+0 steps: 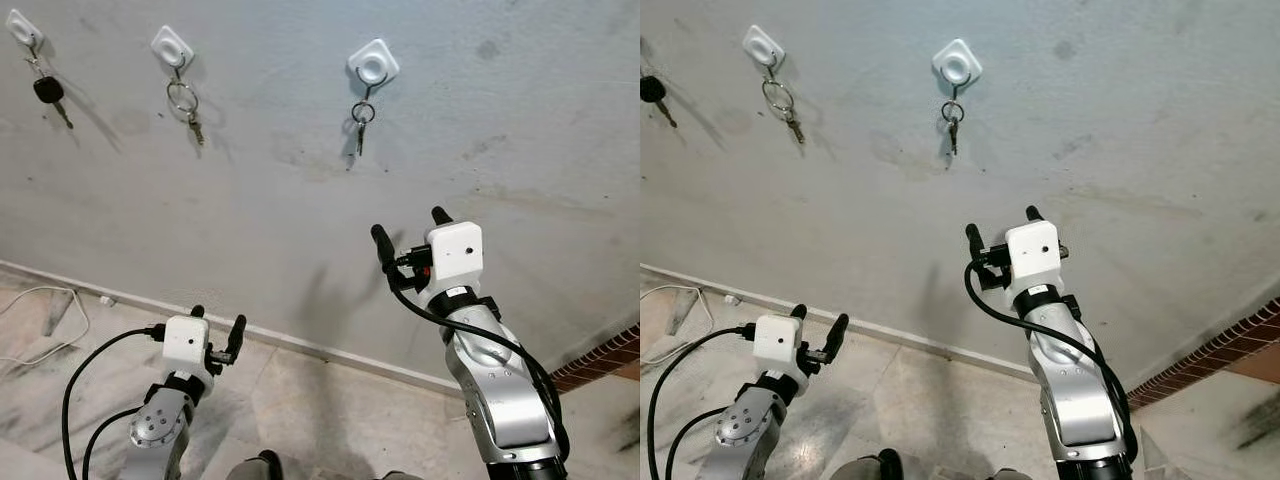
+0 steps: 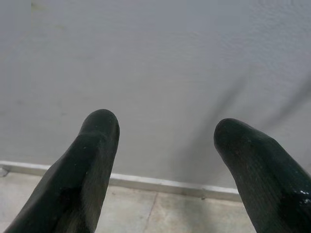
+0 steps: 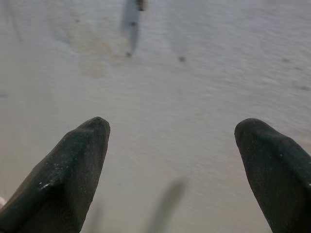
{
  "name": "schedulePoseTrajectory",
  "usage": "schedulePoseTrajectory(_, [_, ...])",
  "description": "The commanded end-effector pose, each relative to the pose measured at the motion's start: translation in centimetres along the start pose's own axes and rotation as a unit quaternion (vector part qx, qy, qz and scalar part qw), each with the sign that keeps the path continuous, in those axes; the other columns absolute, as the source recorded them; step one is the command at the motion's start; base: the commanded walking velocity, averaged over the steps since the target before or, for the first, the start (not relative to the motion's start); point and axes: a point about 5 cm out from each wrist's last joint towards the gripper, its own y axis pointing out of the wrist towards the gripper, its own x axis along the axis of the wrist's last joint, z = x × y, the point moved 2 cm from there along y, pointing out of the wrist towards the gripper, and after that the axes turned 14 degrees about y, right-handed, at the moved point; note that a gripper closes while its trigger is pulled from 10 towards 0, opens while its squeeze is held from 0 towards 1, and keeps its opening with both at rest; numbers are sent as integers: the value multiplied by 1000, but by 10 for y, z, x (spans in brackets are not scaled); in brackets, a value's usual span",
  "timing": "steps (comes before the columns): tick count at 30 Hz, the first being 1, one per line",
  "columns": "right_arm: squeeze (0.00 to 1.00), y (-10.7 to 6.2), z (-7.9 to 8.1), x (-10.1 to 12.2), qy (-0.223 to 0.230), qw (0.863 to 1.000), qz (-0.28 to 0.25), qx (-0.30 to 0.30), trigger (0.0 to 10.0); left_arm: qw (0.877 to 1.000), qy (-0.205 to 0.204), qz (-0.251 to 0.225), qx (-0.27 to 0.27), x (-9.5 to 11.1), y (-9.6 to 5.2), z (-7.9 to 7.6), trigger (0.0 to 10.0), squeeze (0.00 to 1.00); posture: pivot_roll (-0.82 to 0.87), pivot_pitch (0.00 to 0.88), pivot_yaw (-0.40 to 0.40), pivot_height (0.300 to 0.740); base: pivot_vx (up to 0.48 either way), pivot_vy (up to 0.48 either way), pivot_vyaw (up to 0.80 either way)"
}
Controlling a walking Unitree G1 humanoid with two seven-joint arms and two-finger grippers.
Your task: Hang keys on a hook
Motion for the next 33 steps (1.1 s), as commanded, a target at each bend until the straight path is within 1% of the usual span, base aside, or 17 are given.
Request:
schedulePoseTrajectory(1, [1000, 1, 2, -1, 0, 1000, 0, 3, 10000, 1000, -7, 12, 8, -1, -3, 3, 10000, 0, -55, 152, 61, 740, 0, 345, 0])
schedulePoseTrajectory(5, [1000, 3, 1, 0, -2, 1000, -3, 1, 10000, 1000, -13, 15, -1, 8, -4, -3, 10000, 0, -57, 154, 63, 740, 0, 345, 0])
schedulePoseTrajectory(11, [1000, 3, 2, -1, -1, 1000, -1, 1, 10000, 1000, -16, 19, -1, 13, -4, -3, 10000, 0, -54, 155, 62, 740, 0, 373, 0])
schedulePoseTrajectory(20, [1000, 6, 2, 0, 0, 1000, -3, 4, 10000, 999, -21, 29, -2, 18, -5, -5, 10000, 0, -50, 151, 59, 740, 0, 430, 0])
schedulePoseTrajectory(30, [996, 7, 4, 0, -2, 1000, -3, 10, 10000, 999, -25, 36, -1, 18, -5, -5, 10000, 0, -50, 154, 56, 740, 0, 463, 0])
schedulePoseTrajectory(31, [63, 7, 4, 0, -5, 1000, -3, 14, 10000, 999, -25, 37, -1, 18, -5, -6, 10000, 0, -50, 156, 56, 740, 0, 465, 0])
schedulePoseTrajectory(32, [63, 7, 4, 0, -5, 1000, -3, 14, 10000, 999, -25, 37, -1, 18, -5, -6, 10000, 0, -50, 156, 56, 740, 0, 465, 0])
schedulePoseTrajectory(33, [0, 7, 5, 0, -12, 1000, -3, 16, 10000, 999, -25, 37, -2, 19, -5, -6, 10000, 0, -51, 157, 57, 740, 0, 465, 0])
